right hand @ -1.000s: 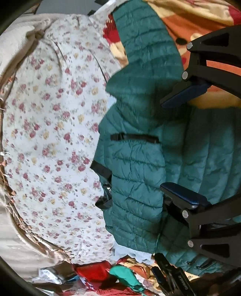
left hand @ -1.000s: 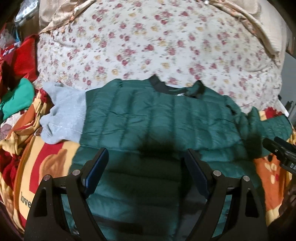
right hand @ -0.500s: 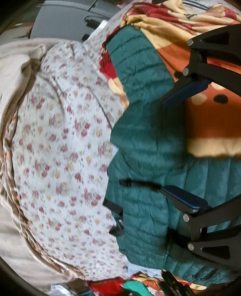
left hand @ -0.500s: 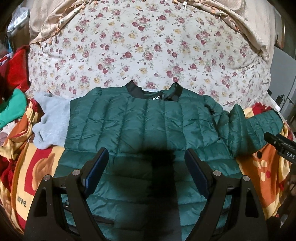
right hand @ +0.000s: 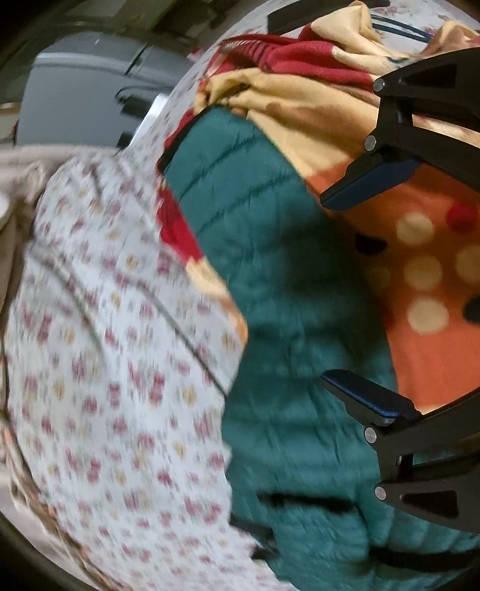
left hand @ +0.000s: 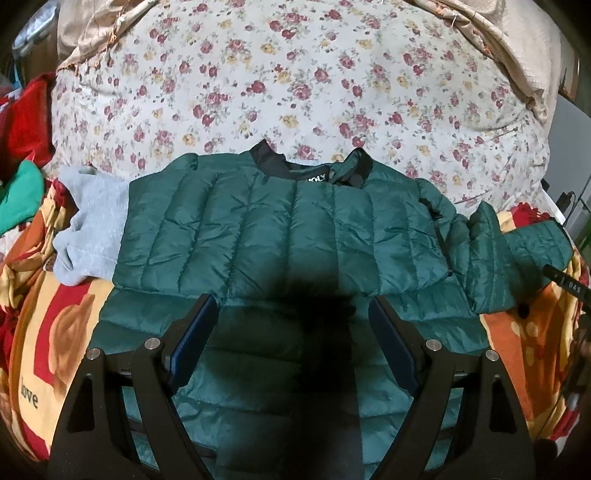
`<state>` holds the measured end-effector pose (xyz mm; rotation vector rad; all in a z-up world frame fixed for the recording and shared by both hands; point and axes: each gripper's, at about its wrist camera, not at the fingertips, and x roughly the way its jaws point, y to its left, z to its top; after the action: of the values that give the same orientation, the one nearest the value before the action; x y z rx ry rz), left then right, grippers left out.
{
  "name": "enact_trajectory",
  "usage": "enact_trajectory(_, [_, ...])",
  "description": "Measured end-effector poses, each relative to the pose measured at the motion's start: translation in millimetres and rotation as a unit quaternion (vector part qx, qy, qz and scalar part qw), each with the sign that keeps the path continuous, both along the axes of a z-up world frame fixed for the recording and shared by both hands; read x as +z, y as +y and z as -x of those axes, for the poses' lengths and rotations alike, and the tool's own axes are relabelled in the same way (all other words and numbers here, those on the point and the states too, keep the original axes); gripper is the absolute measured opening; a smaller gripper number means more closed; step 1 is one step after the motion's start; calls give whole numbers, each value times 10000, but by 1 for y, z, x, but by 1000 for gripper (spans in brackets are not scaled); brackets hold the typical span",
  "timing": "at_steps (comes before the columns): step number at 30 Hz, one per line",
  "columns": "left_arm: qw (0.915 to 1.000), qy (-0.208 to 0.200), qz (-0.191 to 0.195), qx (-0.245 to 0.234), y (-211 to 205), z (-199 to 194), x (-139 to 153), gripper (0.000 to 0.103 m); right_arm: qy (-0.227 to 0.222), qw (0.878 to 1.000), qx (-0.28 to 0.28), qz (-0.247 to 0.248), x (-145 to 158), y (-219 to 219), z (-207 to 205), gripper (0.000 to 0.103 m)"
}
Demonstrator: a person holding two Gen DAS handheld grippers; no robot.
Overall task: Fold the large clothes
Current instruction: 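Grasp the other sleeve of the jacket with the right tool and lift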
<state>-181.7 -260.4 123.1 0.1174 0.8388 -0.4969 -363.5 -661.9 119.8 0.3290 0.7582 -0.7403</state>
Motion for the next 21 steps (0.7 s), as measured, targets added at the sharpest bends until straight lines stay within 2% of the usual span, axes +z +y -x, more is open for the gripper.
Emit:
enact_trajectory(7, [9998, 119, 31, 134, 4, -15, -14, 84, -41, 9972, -748, -42, -5, -56, 15, 86])
enact_trajectory(13, [9993, 257, 40, 265, 9, -27, -24, 84, -128, 9894, -1443, -138, -9, -107, 23, 86])
enact_trajectory(16, [9994, 215, 0, 279, 10, -30, -28, 84, -104, 9888, -1470, -256, -13, -127, 15, 86])
enact_trajectory(19, [9994, 174, -73, 294, 10, -33, -30, 84, 35, 9916, -1282, -140, -15, -135, 2, 86])
enact_trajectory(20, [9993, 198, -83, 308, 10, -34, -32, 84, -44, 9935, -1131, -112, -14, -134, 0, 75])
enact_trajectory(21, [9992, 225, -82, 317, 11, -36, -33, 84, -125, 9954, -939, -125, -14, -133, -2, 46])
